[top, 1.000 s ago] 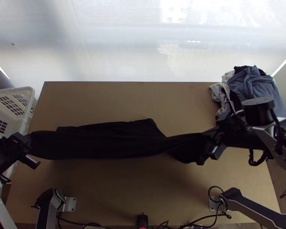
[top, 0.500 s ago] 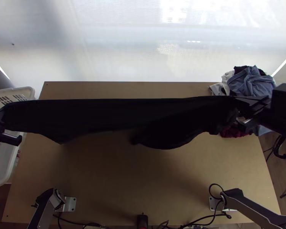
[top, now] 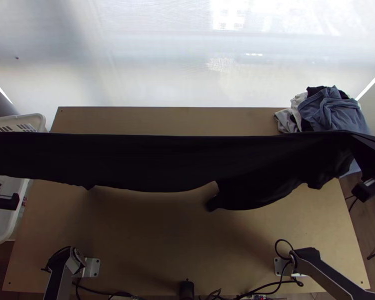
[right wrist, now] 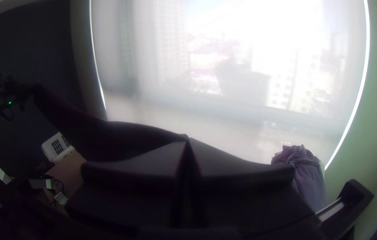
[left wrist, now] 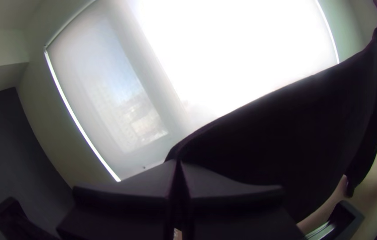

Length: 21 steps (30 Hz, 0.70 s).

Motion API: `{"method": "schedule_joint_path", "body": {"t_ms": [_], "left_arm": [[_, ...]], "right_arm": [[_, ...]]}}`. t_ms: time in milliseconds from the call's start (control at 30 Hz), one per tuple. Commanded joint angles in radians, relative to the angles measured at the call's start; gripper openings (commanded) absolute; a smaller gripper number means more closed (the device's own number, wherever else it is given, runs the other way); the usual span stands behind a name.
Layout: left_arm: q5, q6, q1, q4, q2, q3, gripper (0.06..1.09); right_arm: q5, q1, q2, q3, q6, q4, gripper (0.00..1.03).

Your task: Fold the t-shirt

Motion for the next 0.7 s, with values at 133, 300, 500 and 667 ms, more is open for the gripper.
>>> {"method": "schedule_joint_path", "body": {"t_ms": [133, 300, 500, 667], "left_arm": [[-0.002, -0.035, -0.158, -0.150, -0.126, -0.010, 0.10], [-0.007, 0.019, -0.216, -0.266, -0.192, -0.091, 0.10], [-0.139, -0.001, -0.336, -0.245, -0.258, -0.111, 0.10], [-0.347, -0.086, -0.471, -0.105, -0.265, -0.117, 0.10]], "right_arm": [[-0.003, -0.023, -0.134, -0.047, -0.018, -0.124, 0.03], [-0.003, -0.023, -0.192, -0.114, -0.021, -0.146, 0.03], [-0.001, -0.061, -0.224, -0.143, -0.021, -0.144, 0.03], [-0.003, -0.118, -0.218, -0.083, -0.030, -0.104, 0.03]]}}
